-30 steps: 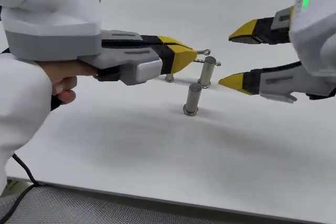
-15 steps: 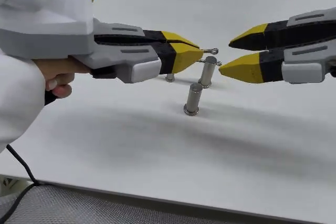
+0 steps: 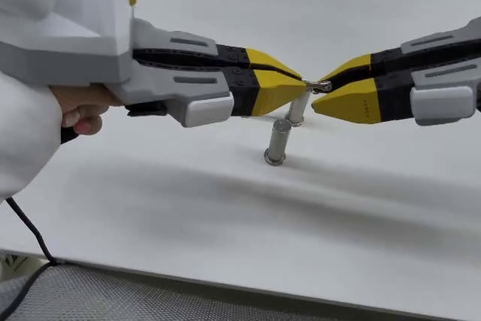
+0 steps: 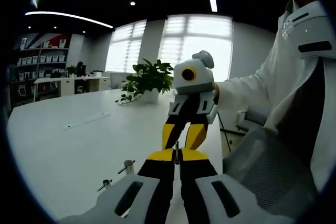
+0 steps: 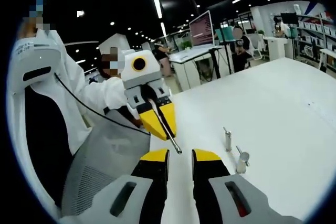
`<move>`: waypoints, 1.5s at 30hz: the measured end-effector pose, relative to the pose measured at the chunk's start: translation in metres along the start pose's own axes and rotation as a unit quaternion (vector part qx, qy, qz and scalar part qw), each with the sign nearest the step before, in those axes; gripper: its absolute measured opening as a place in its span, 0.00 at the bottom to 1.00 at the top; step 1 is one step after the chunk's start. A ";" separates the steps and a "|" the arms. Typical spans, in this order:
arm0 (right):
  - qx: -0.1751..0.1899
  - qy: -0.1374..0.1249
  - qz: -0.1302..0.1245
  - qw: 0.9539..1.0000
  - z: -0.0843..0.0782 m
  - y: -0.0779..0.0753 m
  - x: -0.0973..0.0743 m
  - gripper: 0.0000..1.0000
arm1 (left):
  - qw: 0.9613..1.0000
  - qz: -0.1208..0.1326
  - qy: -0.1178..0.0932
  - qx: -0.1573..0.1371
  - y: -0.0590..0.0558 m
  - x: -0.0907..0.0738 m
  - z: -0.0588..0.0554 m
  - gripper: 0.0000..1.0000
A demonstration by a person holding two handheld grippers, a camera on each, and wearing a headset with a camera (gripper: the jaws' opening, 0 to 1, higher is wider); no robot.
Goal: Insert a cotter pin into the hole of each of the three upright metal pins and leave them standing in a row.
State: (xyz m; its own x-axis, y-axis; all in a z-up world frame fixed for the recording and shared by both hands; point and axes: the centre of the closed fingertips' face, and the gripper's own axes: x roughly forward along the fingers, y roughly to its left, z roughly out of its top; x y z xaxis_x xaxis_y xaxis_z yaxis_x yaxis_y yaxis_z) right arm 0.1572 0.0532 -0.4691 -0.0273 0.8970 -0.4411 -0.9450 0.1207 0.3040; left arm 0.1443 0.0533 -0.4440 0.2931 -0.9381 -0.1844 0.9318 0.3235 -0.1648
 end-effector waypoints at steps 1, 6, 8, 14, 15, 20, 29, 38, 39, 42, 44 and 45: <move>-0.002 0.000 0.004 1.000 0.000 0.001 0.000 0.09 | 1.000 -0.003 0.000 0.002 -0.001 0.000 0.000 0.00; -0.014 0.009 0.017 1.000 -0.003 0.007 0.002 0.05 | 1.000 -0.017 0.005 0.003 -0.005 0.001 -0.001 0.00; -0.014 0.012 0.020 1.000 -0.004 0.009 0.002 0.04 | 1.000 -0.021 0.009 0.005 -0.005 0.001 -0.002 0.00; -0.021 0.020 0.032 0.999 -0.009 0.015 0.004 0.00 | 0.999 -0.030 0.021 0.006 -0.005 0.000 -0.006 0.00; -0.024 0.023 0.032 0.999 -0.010 0.015 0.004 0.00 | 0.999 -0.030 0.022 0.006 -0.005 0.000 -0.006 0.00; -0.029 0.032 0.039 0.998 -0.013 0.018 0.004 0.00 | 0.999 -0.037 0.034 -0.005 -0.008 -0.001 -0.011 0.00; -0.041 0.033 0.030 0.998 -0.013 0.015 0.002 0.00 | 0.999 -0.027 0.029 -0.013 -0.002 0.004 -0.011 0.01; -0.039 0.035 0.008 0.999 -0.019 0.003 0.000 0.00 | 0.999 -0.011 0.041 -0.003 0.006 0.007 -0.019 0.18; -0.040 0.036 0.002 0.999 -0.020 0.000 -0.001 0.00 | 0.999 -0.006 0.045 -0.001 0.009 0.008 -0.022 0.21; -0.041 0.044 -0.013 0.998 -0.025 -0.008 -0.003 0.00 | 0.998 0.020 0.058 0.002 0.021 0.009 -0.031 0.29; -0.041 0.048 -0.018 0.998 -0.029 -0.012 -0.004 0.00 | 0.997 0.037 0.064 0.001 0.028 0.011 -0.037 0.32; -0.039 0.052 -0.024 0.998 -0.032 -0.015 -0.005 0.00 | 0.997 0.038 0.067 0.000 0.029 0.012 -0.039 0.33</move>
State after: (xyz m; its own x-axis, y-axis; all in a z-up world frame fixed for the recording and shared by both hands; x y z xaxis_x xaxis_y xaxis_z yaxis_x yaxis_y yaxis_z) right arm 0.1609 0.0336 -0.4988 -0.0107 0.8417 -0.5399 -0.9686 0.1255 0.2148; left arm 0.1663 0.0567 -0.4888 0.3325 -0.8858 -0.3238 0.9078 0.3936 -0.1446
